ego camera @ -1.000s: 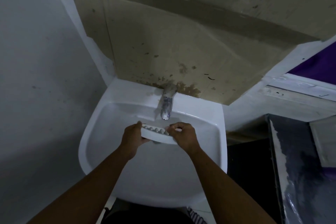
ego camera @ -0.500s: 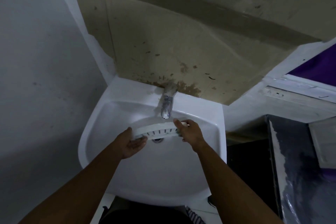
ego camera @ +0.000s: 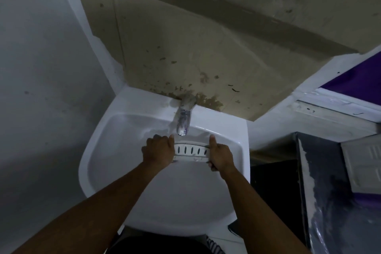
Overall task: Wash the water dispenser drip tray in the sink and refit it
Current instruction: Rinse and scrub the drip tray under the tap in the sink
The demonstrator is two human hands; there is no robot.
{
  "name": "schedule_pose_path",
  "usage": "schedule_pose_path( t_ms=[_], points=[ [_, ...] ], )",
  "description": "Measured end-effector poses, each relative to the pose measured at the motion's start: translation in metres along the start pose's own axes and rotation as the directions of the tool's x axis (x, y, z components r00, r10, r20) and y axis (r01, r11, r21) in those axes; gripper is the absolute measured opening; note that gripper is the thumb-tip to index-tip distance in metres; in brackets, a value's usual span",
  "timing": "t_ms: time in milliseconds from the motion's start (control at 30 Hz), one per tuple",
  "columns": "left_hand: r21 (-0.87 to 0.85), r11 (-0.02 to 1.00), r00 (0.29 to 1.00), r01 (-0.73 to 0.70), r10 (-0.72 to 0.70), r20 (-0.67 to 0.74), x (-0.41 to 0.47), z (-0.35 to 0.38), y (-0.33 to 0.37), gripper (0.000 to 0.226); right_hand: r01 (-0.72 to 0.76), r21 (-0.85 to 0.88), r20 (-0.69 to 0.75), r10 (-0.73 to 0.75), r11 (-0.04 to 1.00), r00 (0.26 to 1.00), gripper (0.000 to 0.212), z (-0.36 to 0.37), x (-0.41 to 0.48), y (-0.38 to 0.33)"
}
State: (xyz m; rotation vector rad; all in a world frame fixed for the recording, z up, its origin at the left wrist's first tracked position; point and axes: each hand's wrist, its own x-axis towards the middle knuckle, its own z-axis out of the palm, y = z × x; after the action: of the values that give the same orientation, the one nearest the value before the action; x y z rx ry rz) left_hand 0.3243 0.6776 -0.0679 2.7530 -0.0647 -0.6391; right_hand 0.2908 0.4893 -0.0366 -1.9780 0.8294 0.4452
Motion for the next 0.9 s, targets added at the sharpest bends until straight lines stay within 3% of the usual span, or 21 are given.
schedule_pose_path(
  t_ms=[200,267,400,500,567,633,700,767,833,900],
  points=[
    [-0.089,0.996,0.996,0.010,-0.002,0.093,0.008,0.007,0.021,0.076,0.045,0.085,0.119,-0.055,0.995,0.991,0.066,0.025,-0.002,-0.025],
    [-0.123,0.992,0.997,-0.009,0.019,0.078,0.006,0.007,0.031,0.073,0.072,0.100,0.143,-0.086,0.992,0.986,0.063,0.036,-0.003,-0.033],
    [-0.028,0.972,0.972,-0.232,0.232,0.019,-0.004,0.012,0.029,0.058,0.053,0.151,0.157,-0.077,0.987,0.985,0.062,0.039,-0.001,-0.028],
    [0.089,0.919,0.922,-0.385,0.387,-0.006,-0.008,0.014,0.005,0.055,0.057,0.079,0.115,-0.066,0.995,0.991,0.063,0.026,0.005,-0.014],
    [-0.014,0.964,0.964,-0.265,0.264,-0.016,-0.004,0.012,-0.016,0.045,0.053,0.074,0.097,-0.060,0.996,0.993,0.064,0.011,0.012,-0.004],
    [-0.244,0.964,0.989,-0.107,0.128,0.071,0.001,0.004,-0.037,0.039,0.035,0.114,0.092,-0.045,0.993,0.995,0.062,-0.003,0.016,0.003],
    [-0.510,0.860,0.983,-0.033,0.121,0.141,0.003,-0.004,-0.052,0.037,0.015,0.167,0.101,-0.032,0.986,0.994,0.059,-0.010,0.018,0.005],
    [-0.734,0.675,0.983,0.079,0.067,0.168,0.002,-0.010,-0.056,0.030,0.016,0.218,0.107,-0.041,0.976,0.993,0.053,-0.008,0.019,0.003],
    [-0.818,0.558,0.988,0.138,-0.022,0.152,-0.001,-0.012,-0.056,0.023,0.056,0.257,0.114,-0.088,0.965,0.990,0.039,0.000,0.018,-0.001],
    [-0.836,0.527,0.988,0.152,-0.093,0.121,-0.005,-0.011,-0.056,0.019,0.052,0.252,0.189,-0.102,0.966,0.977,0.041,0.009,0.015,-0.005]
  ],
)
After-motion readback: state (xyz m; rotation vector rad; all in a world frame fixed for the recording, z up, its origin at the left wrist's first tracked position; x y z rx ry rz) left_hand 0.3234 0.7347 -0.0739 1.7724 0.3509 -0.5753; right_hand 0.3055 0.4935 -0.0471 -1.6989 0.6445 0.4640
